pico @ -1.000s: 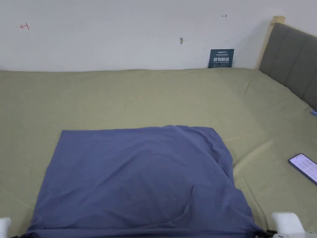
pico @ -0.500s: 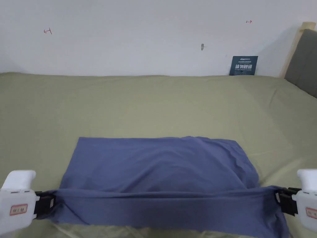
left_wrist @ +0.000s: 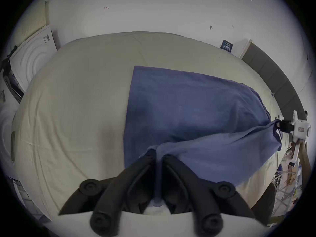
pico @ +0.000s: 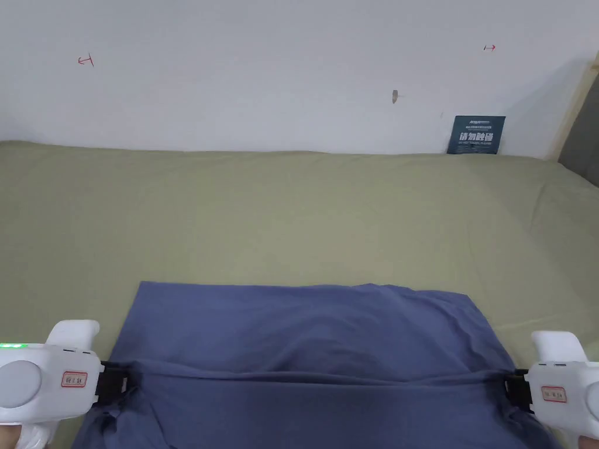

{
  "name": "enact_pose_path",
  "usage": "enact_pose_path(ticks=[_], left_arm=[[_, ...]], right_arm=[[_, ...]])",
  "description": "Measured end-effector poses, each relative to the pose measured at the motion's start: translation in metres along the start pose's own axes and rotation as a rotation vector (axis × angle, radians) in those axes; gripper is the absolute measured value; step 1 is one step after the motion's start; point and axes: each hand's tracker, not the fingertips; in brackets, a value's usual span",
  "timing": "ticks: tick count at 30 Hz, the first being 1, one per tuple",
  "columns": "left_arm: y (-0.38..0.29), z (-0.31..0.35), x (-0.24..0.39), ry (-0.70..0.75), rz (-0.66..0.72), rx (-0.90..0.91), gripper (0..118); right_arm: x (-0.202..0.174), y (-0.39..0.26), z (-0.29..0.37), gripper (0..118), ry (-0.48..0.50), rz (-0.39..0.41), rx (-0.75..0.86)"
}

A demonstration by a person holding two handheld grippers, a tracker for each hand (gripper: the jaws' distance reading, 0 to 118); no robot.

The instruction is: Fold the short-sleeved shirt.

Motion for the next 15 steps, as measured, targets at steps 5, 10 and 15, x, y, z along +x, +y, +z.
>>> enact_pose_path(ticks=[5,10,15], left_arm=[[-0.015,0.020,-0.015,0.077,0.046,0.068,109],[-0.046,0.065,-0.023,0.083,0.118,0.118,97],[-0.068,0.076,-0.017,0.083,0.112,0.103,0]], right_arm=[[0.005,0.003,0.026,112,0.055,-0.035,0.037],[0.004,-0.023,0.073,102,0.005,-0.044,0.093],[-0.001,-0.068,0.096,0,-0.025,-0.056,0.141]])
